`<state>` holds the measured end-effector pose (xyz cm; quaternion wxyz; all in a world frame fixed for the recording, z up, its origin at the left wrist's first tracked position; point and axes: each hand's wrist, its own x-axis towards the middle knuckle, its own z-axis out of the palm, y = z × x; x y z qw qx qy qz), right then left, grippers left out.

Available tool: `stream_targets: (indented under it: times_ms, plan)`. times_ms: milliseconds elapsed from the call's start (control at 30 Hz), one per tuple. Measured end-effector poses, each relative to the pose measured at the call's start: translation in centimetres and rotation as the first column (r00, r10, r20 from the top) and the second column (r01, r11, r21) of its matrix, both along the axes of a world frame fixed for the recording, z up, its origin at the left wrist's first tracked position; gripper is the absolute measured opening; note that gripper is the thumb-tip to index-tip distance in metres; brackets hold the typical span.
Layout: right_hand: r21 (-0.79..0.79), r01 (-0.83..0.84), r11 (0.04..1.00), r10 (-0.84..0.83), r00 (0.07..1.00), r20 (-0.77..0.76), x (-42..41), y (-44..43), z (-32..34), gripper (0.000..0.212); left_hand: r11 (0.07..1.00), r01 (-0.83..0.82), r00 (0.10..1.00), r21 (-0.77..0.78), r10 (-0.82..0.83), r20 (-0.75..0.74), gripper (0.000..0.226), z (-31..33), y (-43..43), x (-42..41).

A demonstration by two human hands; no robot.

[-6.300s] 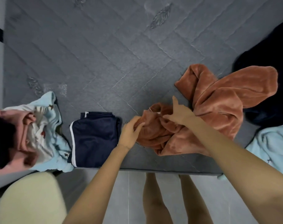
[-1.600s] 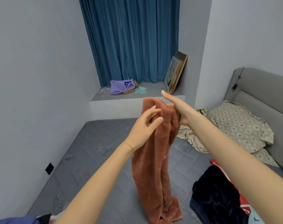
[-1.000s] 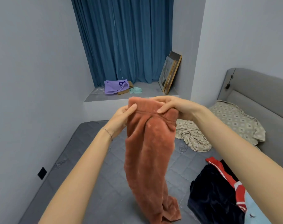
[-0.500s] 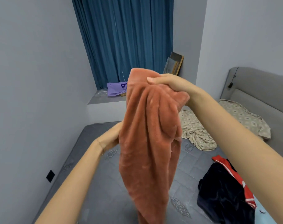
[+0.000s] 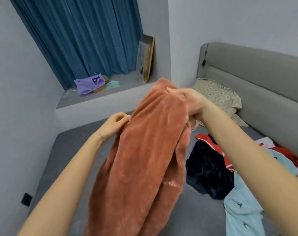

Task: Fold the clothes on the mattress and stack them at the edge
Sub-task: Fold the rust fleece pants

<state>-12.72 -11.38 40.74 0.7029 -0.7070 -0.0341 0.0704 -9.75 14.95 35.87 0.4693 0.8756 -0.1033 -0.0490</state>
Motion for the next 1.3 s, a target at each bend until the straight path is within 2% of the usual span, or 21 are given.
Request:
stream_targets:
  times_ms: [67,133,267,367,567,667,767,800,867,933,1000,1133,1300]
  plan:
    - [-0.052,-0.059,0.997,0.050,0.988,-0.149,0.5,-3.5,-5.0,0.023,1.000,0.002,0.994,0.008,-0.001,-0.111,0.014,-4.8,-1.9,1.0]
    - [-0.222,-0.072,0.972,0.019,0.973,-0.232,0.6,-7.4,-10.5,0.035,0.998,0.006,0.983,0.059,0.005,-0.184,0.010,-10.0,-4.8,1.3]
    - [-0.510,-0.150,0.847,-0.005,0.957,-0.290,1.1,-12.8,-19.3,0.032,0.994,0.046,0.936,0.097,-0.009,-0.352,0.015,-19.3,-10.4,1.4]
    - [-0.585,-0.200,0.786,-0.014,0.940,-0.340,1.2,-16.7,-25.3,0.022,0.995,0.035,0.902,0.098,0.010,-0.432,0.025,-25.6,-14.2,0.7]
    - [-0.740,-0.051,0.671,-0.268,0.914,-0.306,0.6,-25.2,-34.8,0.032,0.989,-0.125,0.872,0.080,0.148,-0.466,0.021,-35.9,-19.8,0.1]
    - [-0.789,0.005,0.614,-0.388,0.873,-0.296,0.8,-28.8,-39.3,0.036,0.972,-0.158,0.861,0.171,0.221,-0.459,0.022,-40.7,-21.3,-1.4]
    - [-0.830,-0.030,0.558,-0.416,0.854,-0.311,1.0,-30.7,-44.0,0.039,0.952,-0.181,0.826,0.248,0.284,-0.487,0.027,-44.8,-21.4,-3.9]
    - [-0.848,-0.049,0.528,-0.420,0.853,-0.310,1.1,-31.0,-45.3,0.039,0.949,-0.186,0.818,0.254,0.293,-0.496,0.029,-46.0,-21.2,-4.8]
    - [-0.911,-0.054,0.409,-0.430,0.869,-0.244,1.0,-31.0,-47.5,0.041,0.945,-0.180,0.815,0.274,0.300,-0.497,0.031,-47.6,-20.4,-6.6]
    - [-0.951,-0.009,0.310,-0.359,0.925,-0.126,0.8,-29.9,-49.1,0.052,0.927,-0.182,0.815,0.328,0.329,-0.478,0.036,-48.9,-18.9,-8.1]
    - [-0.956,0.003,0.293,-0.198,0.978,-0.057,0.3,-27.6,-50.4,0.062,0.899,-0.170,0.822,0.404,0.355,-0.444,0.041,-50.0,-17.2,-9.3]
    - [-0.951,-0.132,0.280,0.076,0.990,-0.115,-1.2,-21.5,-52.9,0.067,0.796,-0.225,0.767,0.562,0.500,-0.402,0.050,-51.0,-13.6,-11.2]
    - [-0.925,-0.306,0.226,0.281,0.929,-0.239,-3.3,-14.5,-55.8,0.079,0.680,-0.288,0.638,0.675,0.662,-0.394,0.056,-51.6,-8.1,-13.3]
